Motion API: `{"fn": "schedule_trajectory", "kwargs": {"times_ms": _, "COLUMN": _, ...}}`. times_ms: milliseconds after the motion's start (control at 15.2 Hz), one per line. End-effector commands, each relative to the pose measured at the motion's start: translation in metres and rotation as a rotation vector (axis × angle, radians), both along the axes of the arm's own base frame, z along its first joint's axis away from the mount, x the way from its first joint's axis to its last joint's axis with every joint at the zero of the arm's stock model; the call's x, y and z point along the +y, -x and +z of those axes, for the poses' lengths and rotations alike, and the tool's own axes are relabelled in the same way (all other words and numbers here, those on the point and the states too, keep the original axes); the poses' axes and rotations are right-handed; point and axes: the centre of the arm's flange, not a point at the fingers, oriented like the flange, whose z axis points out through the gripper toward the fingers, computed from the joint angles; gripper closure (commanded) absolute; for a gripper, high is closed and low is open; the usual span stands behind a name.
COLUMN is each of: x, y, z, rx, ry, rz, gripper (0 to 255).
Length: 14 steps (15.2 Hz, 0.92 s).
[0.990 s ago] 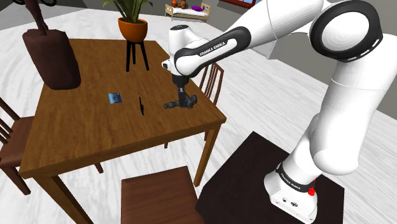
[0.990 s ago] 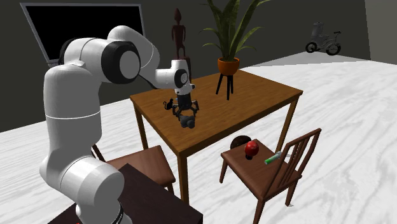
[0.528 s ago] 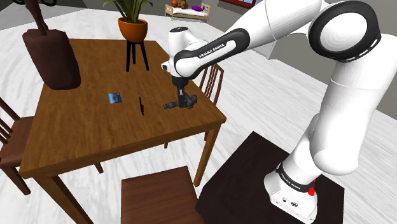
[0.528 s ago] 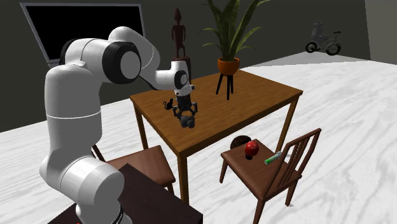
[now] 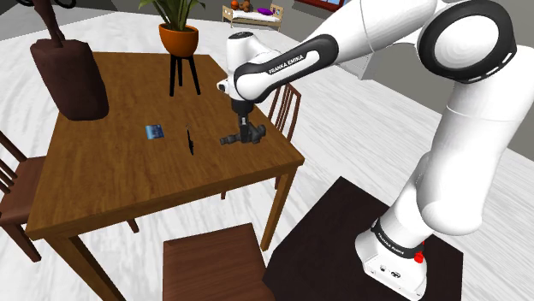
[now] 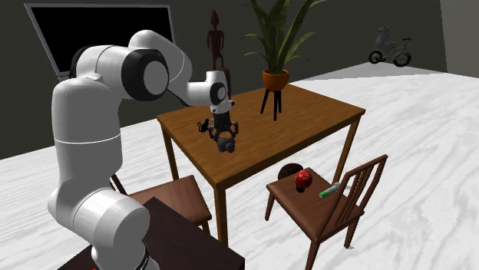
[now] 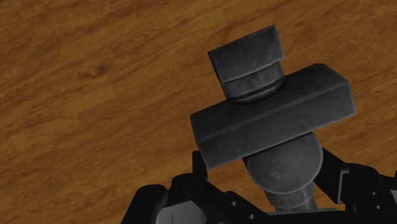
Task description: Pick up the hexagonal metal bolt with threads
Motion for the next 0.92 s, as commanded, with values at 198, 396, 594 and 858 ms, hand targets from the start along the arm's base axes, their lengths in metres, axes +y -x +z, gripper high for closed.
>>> {"fn": "schedule_trajectory", "kwargs": {"times_ms": 198, "x": -0.001, "y": 0.000, "z": 0.025, "rx": 0.000, "ry": 0.000, "rz": 0.000, "gripper": 255}}
{"fn": "schedule_trajectory", "kwargs": {"times_ms": 396, "x": -0.001, "y": 0.000, "z": 0.041, "rx": 0.000, "ry": 0.000, "rz": 0.000, "gripper": 255}}
{"fn": "schedule_trajectory", "kwargs": {"times_ms": 594, "x": -0.001, "y": 0.000, "z": 0.057, "rx": 0.000, "ry": 0.000, "rz": 0.000, "gripper": 255}}
{"fn": "schedule_trajectory", "kwargs": {"times_ms": 858, "x": -0.001, "y": 0.000, "z": 0.068, "rx": 0.000, "ry": 0.000, "rz": 0.000, "gripper": 255}}
